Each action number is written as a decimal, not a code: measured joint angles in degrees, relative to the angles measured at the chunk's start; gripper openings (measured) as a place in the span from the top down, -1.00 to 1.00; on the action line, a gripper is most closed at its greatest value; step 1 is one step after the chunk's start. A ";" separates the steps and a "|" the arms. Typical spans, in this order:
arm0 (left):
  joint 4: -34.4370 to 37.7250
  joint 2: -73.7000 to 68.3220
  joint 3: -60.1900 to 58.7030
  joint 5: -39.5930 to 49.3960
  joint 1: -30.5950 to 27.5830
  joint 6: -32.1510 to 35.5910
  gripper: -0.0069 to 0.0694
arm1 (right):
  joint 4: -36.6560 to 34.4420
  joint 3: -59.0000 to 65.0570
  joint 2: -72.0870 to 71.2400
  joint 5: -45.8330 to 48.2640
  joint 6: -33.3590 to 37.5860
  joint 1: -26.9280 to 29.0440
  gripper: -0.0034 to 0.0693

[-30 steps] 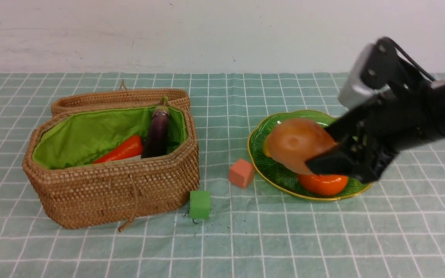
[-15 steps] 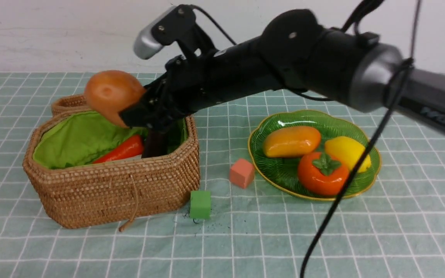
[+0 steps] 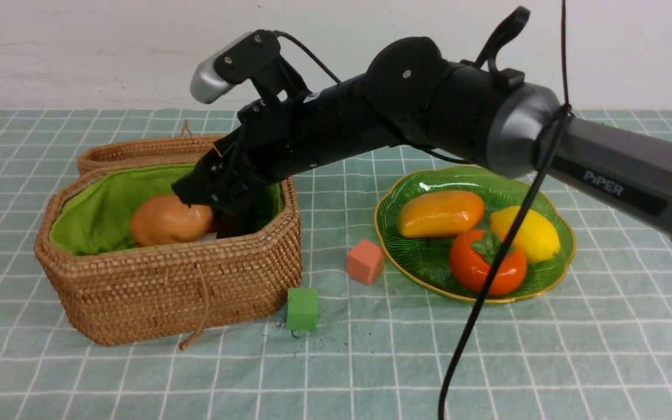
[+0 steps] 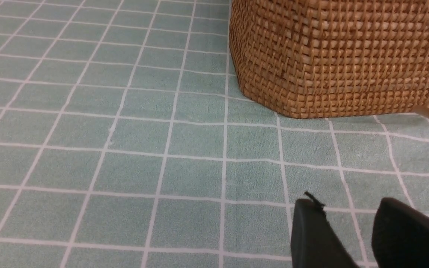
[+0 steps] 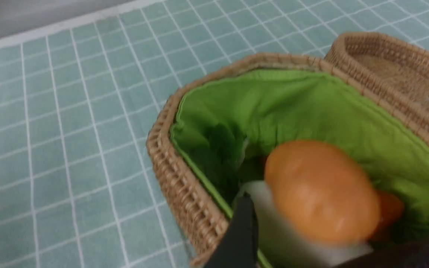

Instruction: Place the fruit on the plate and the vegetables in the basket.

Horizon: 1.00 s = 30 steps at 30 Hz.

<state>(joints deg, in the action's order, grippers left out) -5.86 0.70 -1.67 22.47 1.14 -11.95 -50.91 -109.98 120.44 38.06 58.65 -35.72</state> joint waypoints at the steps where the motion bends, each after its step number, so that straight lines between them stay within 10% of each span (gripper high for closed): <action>1: 0.00 0.00 0.00 0.00 0.00 0.00 0.19 | 1.24 0.00 -0.64 1.54 -0.67 0.26 -0.91; 6: 0.00 0.00 0.00 0.00 0.00 0.00 0.19 | 12.12 0.00 -6.84 12.03 -10.71 2.56 -0.57; 16: 0.00 0.00 0.00 0.00 0.00 0.00 0.19 | 47.49 2.08 -27.93 33.20 -38.91 5.39 0.93; 30: 0.00 0.00 0.00 0.00 0.00 0.00 0.19 | 46.89 54.85 -73.02 2.10 -47.83 5.39 0.95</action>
<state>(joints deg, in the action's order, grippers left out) -5.86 0.70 -1.67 22.47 1.14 -11.95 -4.02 -55.13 47.41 40.16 10.82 -30.34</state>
